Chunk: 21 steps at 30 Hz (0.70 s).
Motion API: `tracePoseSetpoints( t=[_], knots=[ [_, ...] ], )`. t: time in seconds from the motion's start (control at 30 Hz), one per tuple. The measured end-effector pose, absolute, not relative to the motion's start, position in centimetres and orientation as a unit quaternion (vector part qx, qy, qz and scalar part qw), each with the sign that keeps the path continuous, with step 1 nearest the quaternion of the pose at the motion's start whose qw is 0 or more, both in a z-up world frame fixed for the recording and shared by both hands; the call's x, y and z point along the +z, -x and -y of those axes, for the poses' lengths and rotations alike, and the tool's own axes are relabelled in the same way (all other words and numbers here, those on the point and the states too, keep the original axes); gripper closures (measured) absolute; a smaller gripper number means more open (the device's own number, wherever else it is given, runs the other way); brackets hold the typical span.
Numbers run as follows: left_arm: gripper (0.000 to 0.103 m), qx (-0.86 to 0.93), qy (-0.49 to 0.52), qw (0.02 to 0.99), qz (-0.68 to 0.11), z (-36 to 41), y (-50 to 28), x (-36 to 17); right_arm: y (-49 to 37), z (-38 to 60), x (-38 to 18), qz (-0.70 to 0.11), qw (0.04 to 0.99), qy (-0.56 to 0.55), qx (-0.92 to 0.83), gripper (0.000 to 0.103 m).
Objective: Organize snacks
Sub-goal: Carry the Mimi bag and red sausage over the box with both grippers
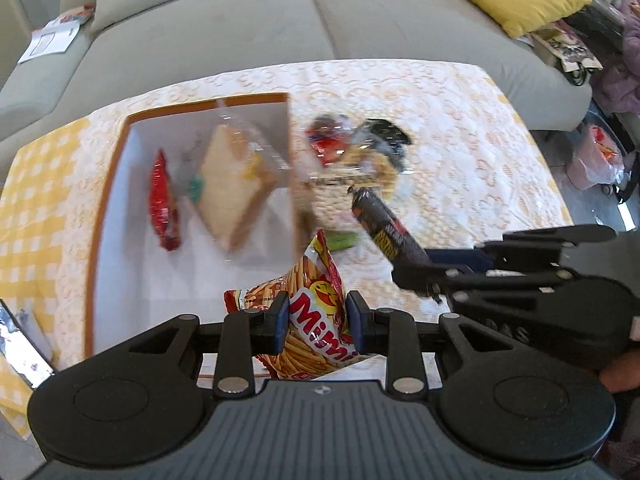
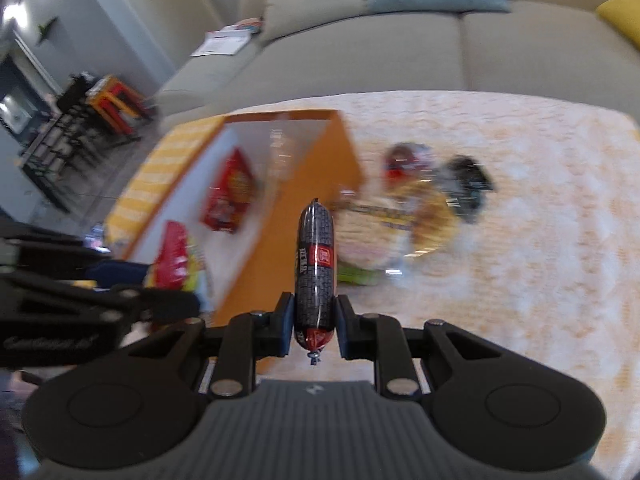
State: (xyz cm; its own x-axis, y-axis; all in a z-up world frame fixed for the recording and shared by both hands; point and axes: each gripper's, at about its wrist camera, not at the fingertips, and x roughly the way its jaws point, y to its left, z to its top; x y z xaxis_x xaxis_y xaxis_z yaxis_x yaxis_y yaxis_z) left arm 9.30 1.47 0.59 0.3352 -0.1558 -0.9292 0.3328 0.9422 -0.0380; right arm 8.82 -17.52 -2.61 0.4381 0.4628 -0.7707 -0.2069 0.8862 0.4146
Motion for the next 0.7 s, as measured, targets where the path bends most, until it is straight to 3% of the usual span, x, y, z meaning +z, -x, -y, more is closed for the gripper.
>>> tracePoseSetpoints(
  t=[0.37,0.7],
  knots=[
    [0.069,-0.142,-0.1,0.775,-0.607,-7.6,-13.7,-1.8,-11.3,9.2,-0.9,-0.521,0.808,-0.117,0.25,0.084],
    [0.07,-0.155,-0.09,0.752,-0.634,-10.3,-17.3,-4.9,-14.0,4.3,-3.0,-0.555,0.791,-0.068,0.247,0.084]
  ],
)
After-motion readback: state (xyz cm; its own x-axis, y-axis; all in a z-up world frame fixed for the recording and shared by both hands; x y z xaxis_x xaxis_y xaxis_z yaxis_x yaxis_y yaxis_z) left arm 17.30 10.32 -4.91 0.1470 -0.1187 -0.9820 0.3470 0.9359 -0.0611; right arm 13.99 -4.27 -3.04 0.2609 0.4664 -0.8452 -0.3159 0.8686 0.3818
